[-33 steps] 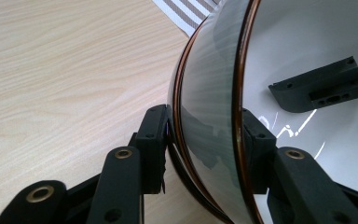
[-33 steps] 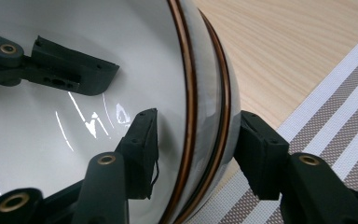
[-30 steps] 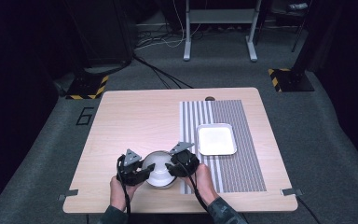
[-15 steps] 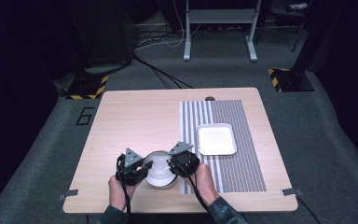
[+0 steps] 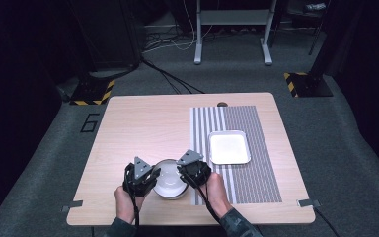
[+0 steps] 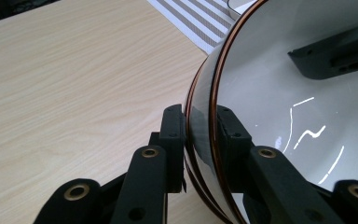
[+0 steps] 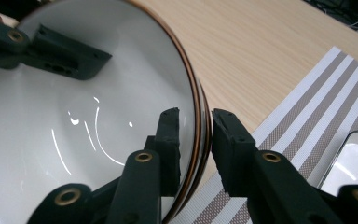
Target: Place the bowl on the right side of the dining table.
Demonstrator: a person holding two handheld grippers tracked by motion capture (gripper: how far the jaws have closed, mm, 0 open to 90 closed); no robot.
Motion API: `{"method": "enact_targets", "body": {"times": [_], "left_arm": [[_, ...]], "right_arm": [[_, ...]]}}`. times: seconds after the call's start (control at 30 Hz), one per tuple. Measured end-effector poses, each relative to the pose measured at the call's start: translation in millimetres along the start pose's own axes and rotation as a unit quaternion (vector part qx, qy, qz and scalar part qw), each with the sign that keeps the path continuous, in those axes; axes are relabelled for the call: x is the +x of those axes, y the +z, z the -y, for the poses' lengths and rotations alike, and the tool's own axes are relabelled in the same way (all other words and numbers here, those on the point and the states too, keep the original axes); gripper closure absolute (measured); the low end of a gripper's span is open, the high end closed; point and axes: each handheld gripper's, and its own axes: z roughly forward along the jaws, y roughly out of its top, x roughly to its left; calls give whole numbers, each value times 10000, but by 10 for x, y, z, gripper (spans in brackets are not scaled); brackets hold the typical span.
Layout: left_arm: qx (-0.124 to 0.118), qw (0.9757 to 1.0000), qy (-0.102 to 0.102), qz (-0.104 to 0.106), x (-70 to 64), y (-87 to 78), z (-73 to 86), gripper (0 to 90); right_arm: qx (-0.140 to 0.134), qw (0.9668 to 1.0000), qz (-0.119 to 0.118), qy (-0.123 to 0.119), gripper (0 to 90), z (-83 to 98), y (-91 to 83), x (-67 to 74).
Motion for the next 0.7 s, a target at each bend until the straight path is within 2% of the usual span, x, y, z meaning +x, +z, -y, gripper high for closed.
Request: {"method": "enact_targets", "body": {"times": [0.13,0.23,0.33,0.5,0.7], "left_arm": [[-8,9999,107,-90,-22,-12,-30,773],[-81,9998,106,-111,-25,-26,-51,788],[-91,9999,69,-36,1,-42,-63,805],[-71,9999,77,-13,8,-45,-68,807],[-168,9998,54,32,20,-93,-85,826]], "right_arm": [[-10,10000,17,-44,761,-17,-21,-5],[-25,10000,67,-50,793,-21,-20,3],[-136,9999,-27,3,809,-42,-36,-18],[-138,9999,-12,-33,816,-57,-33,-14],[-339,9990,139,-245,826,-77,-70,29]]}}
